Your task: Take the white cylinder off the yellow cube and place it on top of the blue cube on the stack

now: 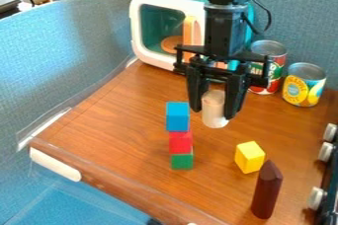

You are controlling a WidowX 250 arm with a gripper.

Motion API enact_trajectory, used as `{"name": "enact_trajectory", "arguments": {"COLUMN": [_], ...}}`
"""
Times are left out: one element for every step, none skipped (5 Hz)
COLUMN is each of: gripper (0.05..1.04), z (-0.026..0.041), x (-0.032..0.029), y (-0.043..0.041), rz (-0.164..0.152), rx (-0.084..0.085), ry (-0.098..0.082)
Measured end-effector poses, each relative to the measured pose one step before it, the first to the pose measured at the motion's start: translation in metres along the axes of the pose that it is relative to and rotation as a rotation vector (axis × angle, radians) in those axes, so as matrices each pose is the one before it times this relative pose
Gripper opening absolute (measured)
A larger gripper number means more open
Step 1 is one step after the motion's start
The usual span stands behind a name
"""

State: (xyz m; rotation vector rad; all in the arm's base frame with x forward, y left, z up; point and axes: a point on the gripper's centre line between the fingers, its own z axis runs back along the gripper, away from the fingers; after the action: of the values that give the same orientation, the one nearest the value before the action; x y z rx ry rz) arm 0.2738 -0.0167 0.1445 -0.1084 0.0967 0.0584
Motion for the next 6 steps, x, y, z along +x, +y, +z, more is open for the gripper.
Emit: {"name": "enact_trajectory", "arguments": {"gripper": [0.555, 0.555, 0.555, 0.555, 0.555, 0.555], "z": [-0.00122, 0.00012, 0.00214, -0.00314, 0.00179, -0.00026], "x": [-0.00270, 0.00058, 0.00939, 0.00830, 0.00450, 0.00228], "y": [0.02284, 0.00554, 0.00471, 0.00457, 0.00359, 0.01138], "rz": [0.0859, 0.0222, 0.0073, 0.0194, 0.0108, 0.0186], "rx": [-0.0243, 0.0270, 0.0270, 0.0320, 0.0209, -0.0120], "ry": [0.0099, 0.0062, -0.0277, -0.0236, -0.0188, -0.0060]}}
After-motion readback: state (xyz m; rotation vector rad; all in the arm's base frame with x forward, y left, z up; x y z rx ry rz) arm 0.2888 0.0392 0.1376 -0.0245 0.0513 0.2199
